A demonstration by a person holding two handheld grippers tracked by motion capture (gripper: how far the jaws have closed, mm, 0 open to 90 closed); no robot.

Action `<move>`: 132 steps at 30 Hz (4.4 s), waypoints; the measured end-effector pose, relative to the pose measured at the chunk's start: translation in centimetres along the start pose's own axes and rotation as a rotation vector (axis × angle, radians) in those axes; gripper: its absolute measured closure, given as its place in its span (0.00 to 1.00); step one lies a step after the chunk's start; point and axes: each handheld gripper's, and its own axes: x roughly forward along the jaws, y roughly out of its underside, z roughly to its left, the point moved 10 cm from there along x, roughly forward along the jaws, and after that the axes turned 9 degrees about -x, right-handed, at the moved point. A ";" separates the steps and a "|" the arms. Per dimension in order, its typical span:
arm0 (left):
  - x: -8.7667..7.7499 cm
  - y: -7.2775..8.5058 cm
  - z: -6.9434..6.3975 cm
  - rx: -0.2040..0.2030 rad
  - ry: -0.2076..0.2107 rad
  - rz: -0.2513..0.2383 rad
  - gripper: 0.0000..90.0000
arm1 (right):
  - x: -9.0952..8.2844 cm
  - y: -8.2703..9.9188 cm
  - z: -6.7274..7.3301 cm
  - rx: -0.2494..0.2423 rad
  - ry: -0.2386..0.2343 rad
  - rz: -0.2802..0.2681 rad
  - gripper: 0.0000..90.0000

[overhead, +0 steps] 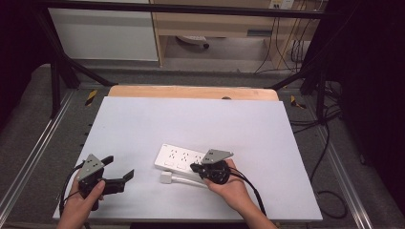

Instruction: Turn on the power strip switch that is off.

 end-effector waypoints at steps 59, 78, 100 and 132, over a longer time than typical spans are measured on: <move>0.0 0.0 0.0 0.005 -0.001 -0.001 0.07 | 0.2 1.2 -0.3 0.026 -0.004 -0.040 1.00; -0.1 0.0 -0.1 0.005 -0.001 -0.001 0.07 | 0.1 1.3 -0.3 0.028 -0.005 -0.047 1.00; -0.1 -0.1 0.1 0.001 -0.001 -0.006 0.07 | -0.6 1.4 -0.7 0.009 0.007 -0.041 1.00; -0.1 -0.1 0.1 0.005 -0.005 -0.002 0.07 | -2.4 -1.5 -1.8 0.064 0.022 -0.119 1.00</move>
